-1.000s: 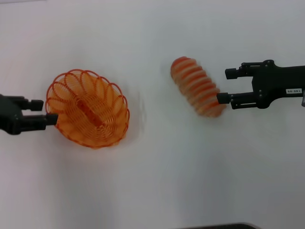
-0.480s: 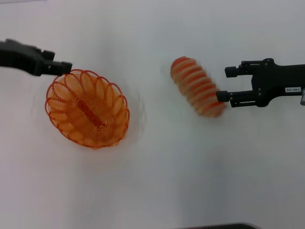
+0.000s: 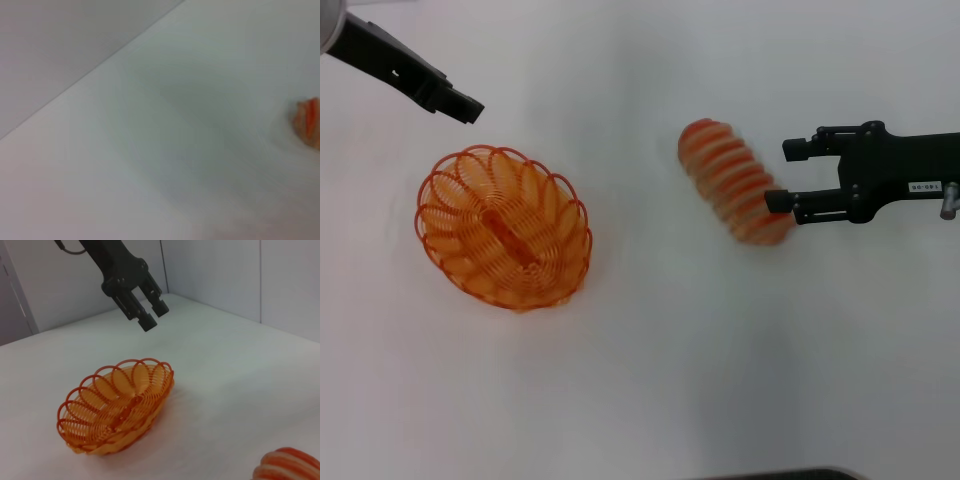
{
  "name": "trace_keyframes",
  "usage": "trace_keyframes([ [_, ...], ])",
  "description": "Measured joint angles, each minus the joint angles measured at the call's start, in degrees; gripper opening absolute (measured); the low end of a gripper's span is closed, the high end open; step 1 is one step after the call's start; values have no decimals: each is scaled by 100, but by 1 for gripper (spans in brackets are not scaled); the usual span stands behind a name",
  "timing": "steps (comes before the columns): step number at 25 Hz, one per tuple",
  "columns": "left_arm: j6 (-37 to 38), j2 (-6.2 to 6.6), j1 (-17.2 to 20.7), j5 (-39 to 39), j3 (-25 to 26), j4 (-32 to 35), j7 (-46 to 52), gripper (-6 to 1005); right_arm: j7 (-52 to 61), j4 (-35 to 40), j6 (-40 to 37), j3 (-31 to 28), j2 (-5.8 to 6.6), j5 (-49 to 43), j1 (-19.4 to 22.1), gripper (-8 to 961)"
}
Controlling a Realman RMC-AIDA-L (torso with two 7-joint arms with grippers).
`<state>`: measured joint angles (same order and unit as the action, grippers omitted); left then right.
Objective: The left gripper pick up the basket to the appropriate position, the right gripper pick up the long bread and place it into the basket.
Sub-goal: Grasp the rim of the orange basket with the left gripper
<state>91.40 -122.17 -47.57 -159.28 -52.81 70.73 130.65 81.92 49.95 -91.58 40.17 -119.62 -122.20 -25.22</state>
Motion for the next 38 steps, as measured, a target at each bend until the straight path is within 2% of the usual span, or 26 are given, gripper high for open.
trace_keyframes([
  [4,-11,56,-273,-412,-240,-256,285,642,-88,-131,90,7,-1,6,-48,790],
  [10,-114,293,-389,-434,-917,-579,900,652,-168,-222,179,38,0,6,-95,790],
  [15,-183,287,-451,-437,-1070,-724,1009,660,-238,-264,217,60,1,6,-119,790],
  [18,-288,298,-544,-443,-1126,-1011,1082,822,-265,-304,236,61,1,6,-142,790],
  [28,-1002,431,-806,-449,-1242,-2244,1104,811,-308,-389,332,149,9,-10,-188,790],
  [38,-1167,477,-814,-455,-1259,-2614,1087,812,-312,-581,561,335,9,-27,-272,790],
])
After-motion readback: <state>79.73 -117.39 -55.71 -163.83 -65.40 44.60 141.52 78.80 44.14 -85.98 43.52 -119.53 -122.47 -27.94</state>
